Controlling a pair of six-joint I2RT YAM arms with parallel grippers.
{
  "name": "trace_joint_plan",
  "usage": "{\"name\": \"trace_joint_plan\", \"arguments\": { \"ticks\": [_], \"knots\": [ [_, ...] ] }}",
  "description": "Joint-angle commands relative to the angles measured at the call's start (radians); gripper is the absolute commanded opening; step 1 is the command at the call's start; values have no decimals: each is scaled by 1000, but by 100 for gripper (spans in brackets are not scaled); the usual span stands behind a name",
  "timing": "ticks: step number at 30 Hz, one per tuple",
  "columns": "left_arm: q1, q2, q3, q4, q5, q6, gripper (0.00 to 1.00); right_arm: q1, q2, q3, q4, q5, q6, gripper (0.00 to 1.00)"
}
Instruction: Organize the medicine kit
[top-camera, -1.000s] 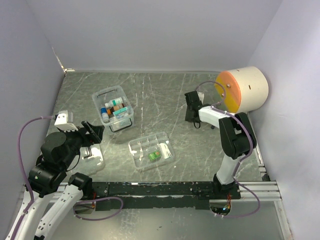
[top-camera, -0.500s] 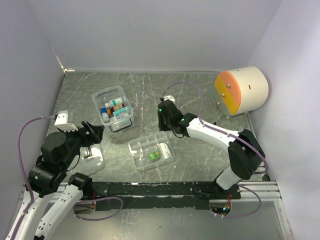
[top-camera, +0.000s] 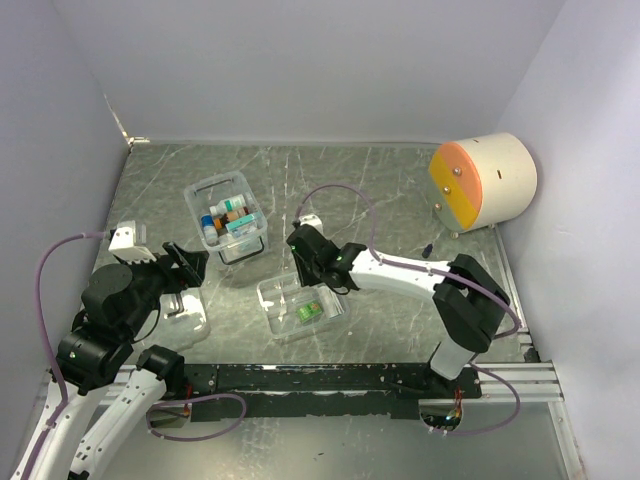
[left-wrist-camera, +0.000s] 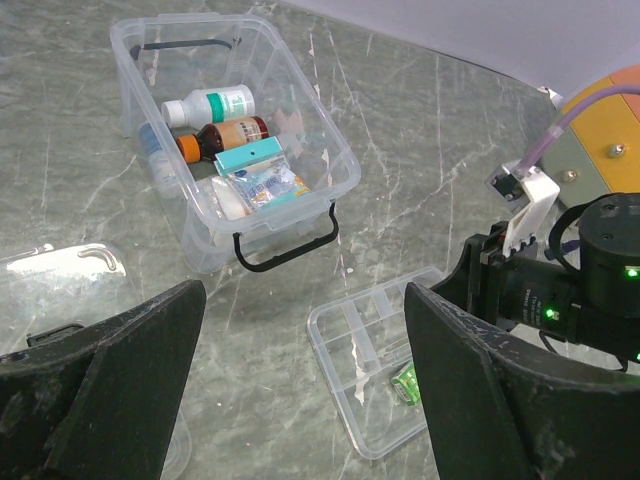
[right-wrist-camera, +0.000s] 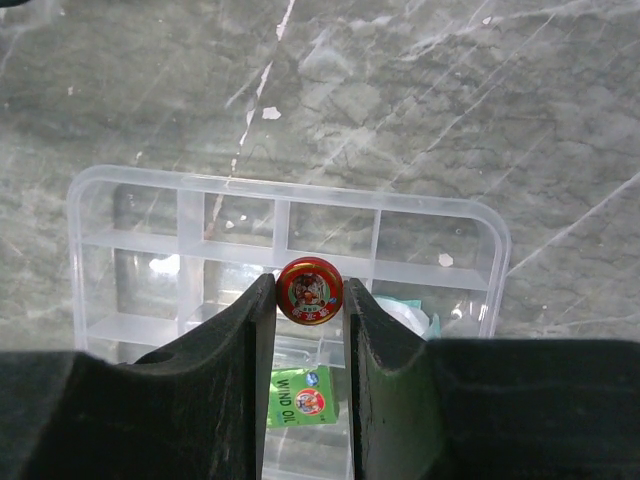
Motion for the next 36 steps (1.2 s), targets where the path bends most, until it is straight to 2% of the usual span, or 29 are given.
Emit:
{"name": "trace_joint_plan", "arguments": {
  "ticks": [1, 30, 36],
  "knots": [
    [5, 0, -4, 24, 3, 12, 92, 2, 33, 21, 11, 39, 8, 27],
    [6, 10, -3, 23, 7, 13, 92, 9, 133, 37, 103, 93, -30, 27],
    [5, 1, -5, 22, 2, 11, 92, 11, 132, 37, 64, 91, -28, 31]
  ]
}}
